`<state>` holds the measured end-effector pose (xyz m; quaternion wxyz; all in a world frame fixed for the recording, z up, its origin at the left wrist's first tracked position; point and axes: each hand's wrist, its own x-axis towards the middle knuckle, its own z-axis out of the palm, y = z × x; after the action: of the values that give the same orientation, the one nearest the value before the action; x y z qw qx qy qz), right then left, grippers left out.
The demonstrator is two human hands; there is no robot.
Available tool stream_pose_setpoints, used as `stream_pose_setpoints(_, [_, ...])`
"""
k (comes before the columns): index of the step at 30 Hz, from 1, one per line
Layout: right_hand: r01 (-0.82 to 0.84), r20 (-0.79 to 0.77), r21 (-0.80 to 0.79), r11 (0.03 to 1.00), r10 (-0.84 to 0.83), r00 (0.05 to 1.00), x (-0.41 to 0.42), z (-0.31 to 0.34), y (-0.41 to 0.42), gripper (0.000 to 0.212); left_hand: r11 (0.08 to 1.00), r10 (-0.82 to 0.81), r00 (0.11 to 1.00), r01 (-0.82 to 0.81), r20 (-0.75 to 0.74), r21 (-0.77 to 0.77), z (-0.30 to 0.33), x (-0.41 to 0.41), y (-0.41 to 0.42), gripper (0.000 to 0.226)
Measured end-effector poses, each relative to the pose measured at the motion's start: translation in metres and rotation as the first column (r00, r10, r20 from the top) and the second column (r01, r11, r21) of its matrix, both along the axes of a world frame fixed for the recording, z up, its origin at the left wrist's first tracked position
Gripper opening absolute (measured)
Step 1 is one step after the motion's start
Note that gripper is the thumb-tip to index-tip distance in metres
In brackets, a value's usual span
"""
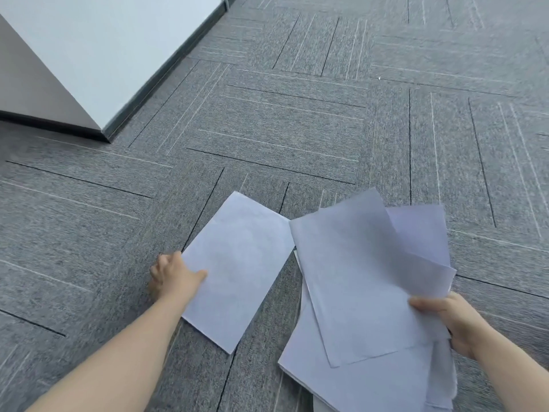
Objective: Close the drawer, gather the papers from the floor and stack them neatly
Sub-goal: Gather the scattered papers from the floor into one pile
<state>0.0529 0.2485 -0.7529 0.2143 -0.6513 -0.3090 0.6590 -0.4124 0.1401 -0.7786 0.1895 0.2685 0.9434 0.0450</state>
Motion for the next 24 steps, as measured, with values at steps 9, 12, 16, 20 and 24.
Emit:
stream_pose_setpoints(9, [-0.005, 0.010, 0.000, 1.000, 0.005, 1.000, -0.008, -0.003, 0.000, 0.023, 0.986, 0.020, 0.987, 0.007, 0.160, -0.169, -0.003, -0.021, 0.008, 0.080])
stream_pose_setpoints(12, [0.002, 0.019, 0.001, 1.000, -0.002, 1.000, -0.010, -0.004, 0.000, 0.024, 0.995, -0.043, 0.979, 0.060, 0.201, -0.080, 0.000, -0.016, 0.004, 0.049])
stream_pose_setpoints(16, [0.033, 0.031, 0.017, 0.999, -0.033, 0.999, -0.017, -0.004, -0.001, 0.023, 0.984, -0.082, 0.928, 0.018, 0.362, 0.176, 0.003, -0.003, -0.004, 0.021])
stream_pose_setpoints(20, [0.036, 0.028, 0.018, 0.999, -0.037, 0.999, -0.025, -0.002, -0.002, 0.019, 0.828, 0.123, 0.673, -0.474, 0.729, 0.298, 0.008, -0.001, -0.019, 0.014])
stream_pose_setpoints(24, [0.037, -0.003, -0.002, 0.999, -0.037, 0.999, -0.031, 0.002, -0.002, 0.020, 0.781, 0.110, 0.569, -0.557, 0.815, 0.283, 0.023, 0.002, -0.026, 0.022])
